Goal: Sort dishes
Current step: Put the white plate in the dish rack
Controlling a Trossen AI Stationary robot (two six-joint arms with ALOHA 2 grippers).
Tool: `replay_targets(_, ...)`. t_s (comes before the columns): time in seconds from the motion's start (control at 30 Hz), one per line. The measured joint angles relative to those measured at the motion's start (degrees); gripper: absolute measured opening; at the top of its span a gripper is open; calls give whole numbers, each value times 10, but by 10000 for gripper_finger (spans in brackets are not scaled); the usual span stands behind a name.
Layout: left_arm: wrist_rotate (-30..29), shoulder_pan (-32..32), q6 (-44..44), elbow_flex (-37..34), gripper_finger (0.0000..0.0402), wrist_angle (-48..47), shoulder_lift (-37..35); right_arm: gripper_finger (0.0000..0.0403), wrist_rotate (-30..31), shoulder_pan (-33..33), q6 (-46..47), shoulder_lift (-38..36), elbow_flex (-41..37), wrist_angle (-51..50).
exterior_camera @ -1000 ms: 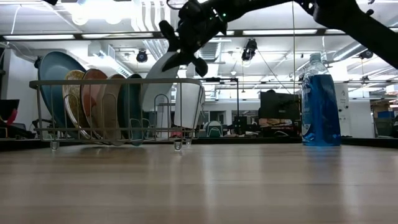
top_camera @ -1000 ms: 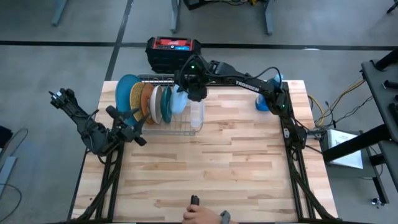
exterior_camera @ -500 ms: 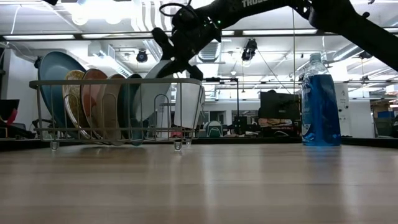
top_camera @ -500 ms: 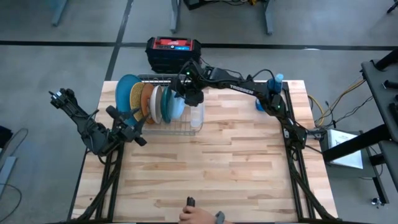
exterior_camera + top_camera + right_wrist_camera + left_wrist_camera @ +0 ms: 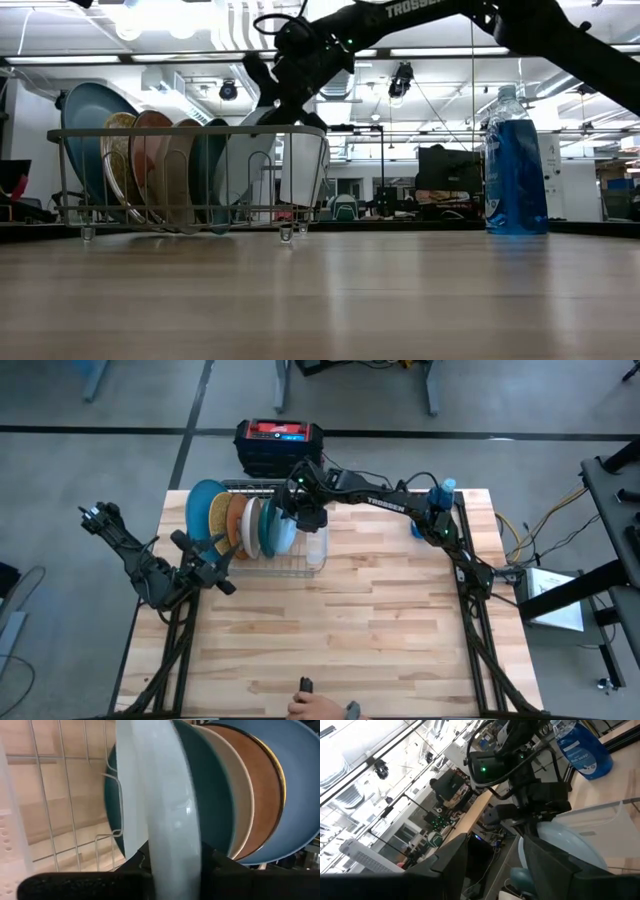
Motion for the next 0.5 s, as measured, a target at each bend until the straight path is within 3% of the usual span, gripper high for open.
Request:
replay_targets(0.23, 0, 0, -1, 0, 182, 0, 0, 42, 0, 0, 0, 0, 0, 4)
replay_targets(0.5, 0, 0, -1, 0, 182, 0, 0, 87, 0, -1, 64, 0, 0, 33)
